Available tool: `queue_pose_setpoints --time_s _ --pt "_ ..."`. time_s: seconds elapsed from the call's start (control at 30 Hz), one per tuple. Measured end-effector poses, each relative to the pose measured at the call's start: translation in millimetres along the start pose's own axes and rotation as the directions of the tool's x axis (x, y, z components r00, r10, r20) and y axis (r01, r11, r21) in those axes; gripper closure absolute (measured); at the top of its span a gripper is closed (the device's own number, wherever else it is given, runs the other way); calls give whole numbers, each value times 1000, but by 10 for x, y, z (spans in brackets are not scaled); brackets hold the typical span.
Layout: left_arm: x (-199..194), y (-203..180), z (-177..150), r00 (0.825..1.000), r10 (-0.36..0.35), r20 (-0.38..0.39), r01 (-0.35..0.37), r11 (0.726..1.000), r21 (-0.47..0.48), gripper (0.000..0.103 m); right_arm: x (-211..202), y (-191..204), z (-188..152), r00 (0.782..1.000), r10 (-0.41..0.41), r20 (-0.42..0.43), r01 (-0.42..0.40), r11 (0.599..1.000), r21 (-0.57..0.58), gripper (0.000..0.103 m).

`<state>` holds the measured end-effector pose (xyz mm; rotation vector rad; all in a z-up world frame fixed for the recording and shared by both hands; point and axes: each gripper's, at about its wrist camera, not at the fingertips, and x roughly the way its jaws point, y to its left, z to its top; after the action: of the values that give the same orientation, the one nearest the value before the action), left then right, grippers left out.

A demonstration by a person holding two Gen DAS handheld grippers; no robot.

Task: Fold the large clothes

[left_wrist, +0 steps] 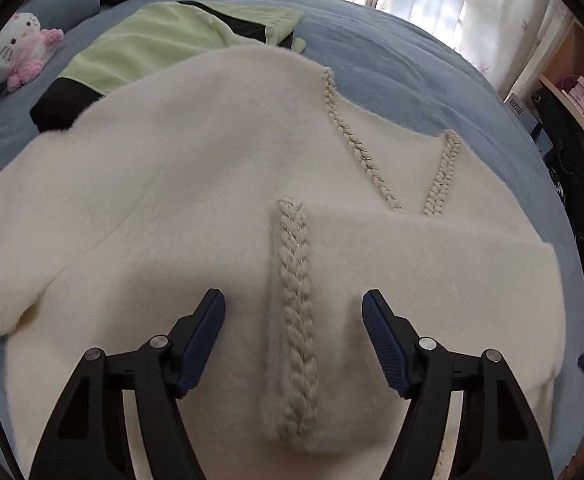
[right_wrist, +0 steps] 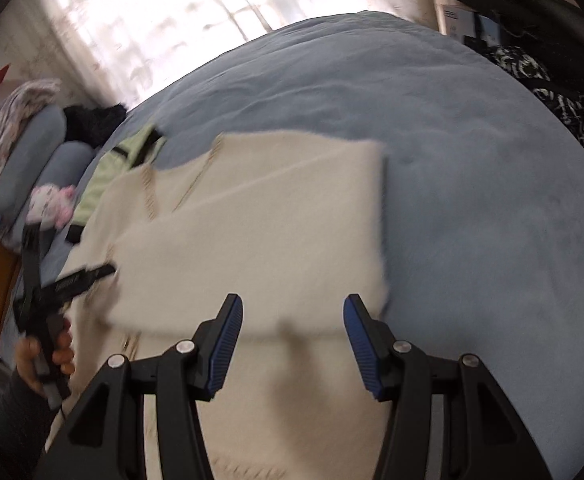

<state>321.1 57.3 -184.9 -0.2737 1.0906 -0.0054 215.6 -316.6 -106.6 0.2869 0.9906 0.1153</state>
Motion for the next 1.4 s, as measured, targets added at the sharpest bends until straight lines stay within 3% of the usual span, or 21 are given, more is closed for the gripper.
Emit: queue_pose_setpoints --time_s 0.13,0.17,0.23,0.3,0.37,0.43,0.47,0.53,0.63,0.7,0.77,0.87,1.0,1.1,1.23,1.4 --pt "69 -82 117 1000 20 -5 -20 999 50 37 340 -305 409 1000 -13 -14 14 996 91 50" --pt "72 -123 133 999 34 -2 -34 997 69 46 418 -355 477 1000 -18 -22 20 995 98 50" --pt "80 -197 204 998 62 7 -62 992 107 83 641 -438 610 999 -21 -47 26 994 110 50" --pt "61 -245 211 997 80 10 -81 989 121 90 857 -502 698 996 -14 -85 25 991 130 50" --pt "-8 -305 248 995 90 52 -96 987 129 92 1007 -559 729 996 0 -95 15 987 162 50" --pt "-95 -342 278 991 94 93 -107 985 137 93 1061 -575 745 997 14 -70 -2 985 174 65" --pt "-131 -374 311 989 90 116 -105 985 135 94 1053 -548 753 998 -3 -57 12 987 163 78" --pt "-179 -399 394 986 69 155 -89 988 124 94 964 -564 788 1000 2 -6 -1 988 155 85" --pt "-85 -417 445 983 60 172 -81 990 115 94 967 -604 743 1000 -16 24 12 986 167 85" --pt "160 -390 418 990 93 101 -104 988 113 91 1067 -598 706 999 -48 -11 49 988 145 83" --pt "252 -336 366 992 88 90 -97 990 105 89 1026 -564 715 998 -63 -18 65 989 135 79" --pt "175 -264 332 994 65 93 -73 993 87 84 917 -481 759 994 -100 -36 103 989 104 77" --pt "-9 -141 314 994 80 74 -83 995 47 80 632 -329 716 984 -178 26 178 984 26 76" --pt "-207 -81 259 982 146 123 -149 989 21 80 442 -210 616 985 -166 45 166 986 4 76" --pt "-472 -258 97 982 87 165 -101 992 75 80 358 26 449 991 -128 28 128 992 8 76" --pt "-546 -640 -156 988 27 151 -48 989 138 80 453 651 159 999 -35 -4 35 997 -67 76"
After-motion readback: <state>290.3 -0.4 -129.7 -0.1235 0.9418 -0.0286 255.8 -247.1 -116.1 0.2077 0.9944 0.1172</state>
